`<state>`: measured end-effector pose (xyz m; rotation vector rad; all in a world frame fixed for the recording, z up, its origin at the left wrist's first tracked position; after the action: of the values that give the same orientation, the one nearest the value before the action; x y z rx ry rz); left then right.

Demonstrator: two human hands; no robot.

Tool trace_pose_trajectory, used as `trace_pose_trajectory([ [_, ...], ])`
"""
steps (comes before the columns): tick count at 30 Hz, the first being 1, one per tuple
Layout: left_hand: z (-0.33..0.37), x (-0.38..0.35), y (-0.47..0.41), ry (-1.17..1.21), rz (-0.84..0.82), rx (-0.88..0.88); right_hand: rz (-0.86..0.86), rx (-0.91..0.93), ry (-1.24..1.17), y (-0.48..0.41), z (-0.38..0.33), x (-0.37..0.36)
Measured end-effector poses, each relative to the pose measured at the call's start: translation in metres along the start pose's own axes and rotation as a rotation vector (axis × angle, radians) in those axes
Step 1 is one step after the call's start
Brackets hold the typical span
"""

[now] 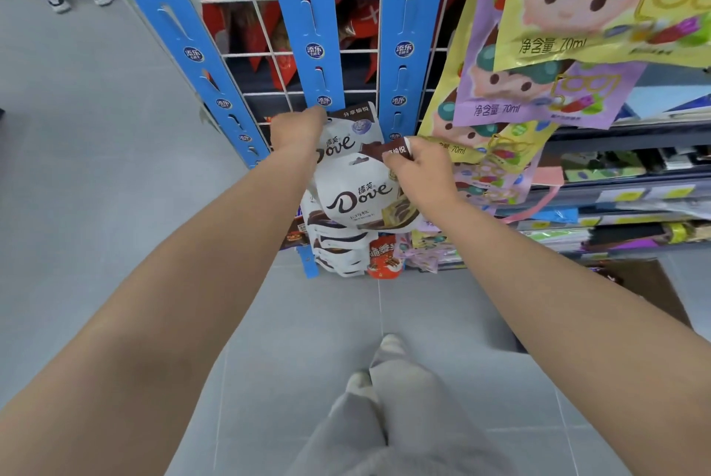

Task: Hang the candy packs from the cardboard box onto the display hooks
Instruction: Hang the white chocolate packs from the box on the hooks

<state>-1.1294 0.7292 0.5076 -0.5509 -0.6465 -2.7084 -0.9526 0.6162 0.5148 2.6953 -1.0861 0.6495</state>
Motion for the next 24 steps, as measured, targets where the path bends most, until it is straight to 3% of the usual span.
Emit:
trace_pose_trajectory([
  [4,0.011,0.003,0.001,-0.096,0.007,-0.096,0.001,0.001,0.004,-0.001,-0.003,0.001],
  [10,0.027,0.007,0.009,-0.523,0.056,-0.5,0.001,0.015,0.033,0.002,-0.005,0.002],
  [15,0.042,0.034,0.022,-0.438,0.23,-0.816,-0.013,0.033,0.045,0.006,-0.009,-0.001],
  [17,0.045,0.033,0.031,-0.303,0.099,-0.889,-0.024,0.037,0.021,0.007,-0.011,-0.003],
  [20,0.035,0.015,0.048,-0.293,-0.252,-0.913,-0.041,0.05,-0.006,0.009,-0.018,-0.007],
  [22,0.028,0.012,0.049,-0.33,-0.308,-0.892,-0.058,0.065,-0.028,0.012,-0.024,-0.009],
  [24,0.033,0.019,0.045,-0.291,-0.24,-0.887,-0.062,0.085,-0.047,0.014,-0.03,-0.011],
])
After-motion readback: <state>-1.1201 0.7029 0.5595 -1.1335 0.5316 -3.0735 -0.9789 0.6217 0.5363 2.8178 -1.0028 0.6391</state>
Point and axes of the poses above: each hand's wrist, its own y-axis away from the middle knuckle, its own x-axis out of the back of the hand, z = x × y, the point moved 10 cm from there along -y, towards the middle knuckle, and after that the axes turned 15 degrees about z, right-handed, at the moved point
